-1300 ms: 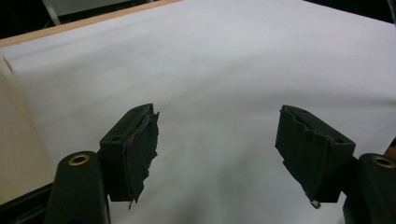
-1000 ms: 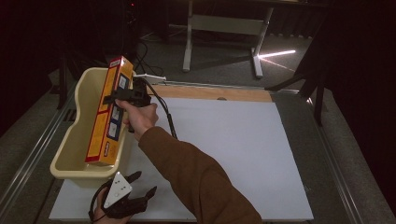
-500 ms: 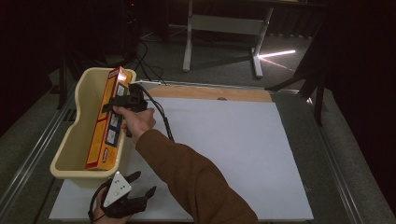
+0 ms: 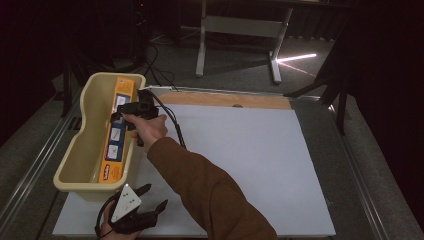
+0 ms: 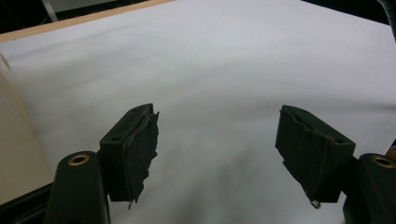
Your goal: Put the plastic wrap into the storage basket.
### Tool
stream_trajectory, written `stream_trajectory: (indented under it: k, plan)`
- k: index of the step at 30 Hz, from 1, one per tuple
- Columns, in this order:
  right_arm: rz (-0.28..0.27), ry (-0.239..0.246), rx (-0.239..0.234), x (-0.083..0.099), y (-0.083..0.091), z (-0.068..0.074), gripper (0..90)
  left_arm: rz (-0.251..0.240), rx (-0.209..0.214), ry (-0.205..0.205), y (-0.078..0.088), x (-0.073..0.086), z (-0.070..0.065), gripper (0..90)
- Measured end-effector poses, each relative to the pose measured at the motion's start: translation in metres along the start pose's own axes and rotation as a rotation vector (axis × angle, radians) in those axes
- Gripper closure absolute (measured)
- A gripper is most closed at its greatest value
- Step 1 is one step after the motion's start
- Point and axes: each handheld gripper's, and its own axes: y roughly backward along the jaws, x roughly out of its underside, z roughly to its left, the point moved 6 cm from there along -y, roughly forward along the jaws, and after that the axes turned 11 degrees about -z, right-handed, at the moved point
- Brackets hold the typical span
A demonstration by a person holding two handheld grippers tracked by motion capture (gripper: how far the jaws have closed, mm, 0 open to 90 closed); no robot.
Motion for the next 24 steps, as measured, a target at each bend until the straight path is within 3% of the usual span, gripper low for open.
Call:
stream_trajectory:
  k: [2, 8, 9, 13, 17, 24]
  plan:
    - [-0.004, -0.015, -0.029, -0.003, 0.006, 0.004, 35.5, 0.001, 0.000, 0.001, 0.000, 0.000, 0.000, 28.9]
    - [0.028, 0.036, -0.020, -0.005, 0.022, 0.005, 36.1, 0.001, -0.001, 0.000, -0.001, 0.001, -0.001, 28.9]
    - [0.041, 0.102, 0.002, -0.005, 0.030, 0.003, 36.8, 0.002, -0.006, -0.002, -0.001, 0.001, 0.000, 28.9]
    - [0.061, 0.161, 0.009, -0.004, 0.038, 0.001, 37.4, 0.006, -0.008, -0.005, -0.002, 0.001, -0.001, 28.9]
    - [0.071, 0.303, 0.005, -0.002, 0.053, 0.000, 36.8, 0.010, -0.015, -0.006, -0.003, 0.002, 0.001, 28.8]
    - [0.030, 0.543, 0.055, 0.003, 0.075, -0.014, 32.2, 0.009, -0.022, -0.018, -0.003, 0.000, 0.000, 28.6]
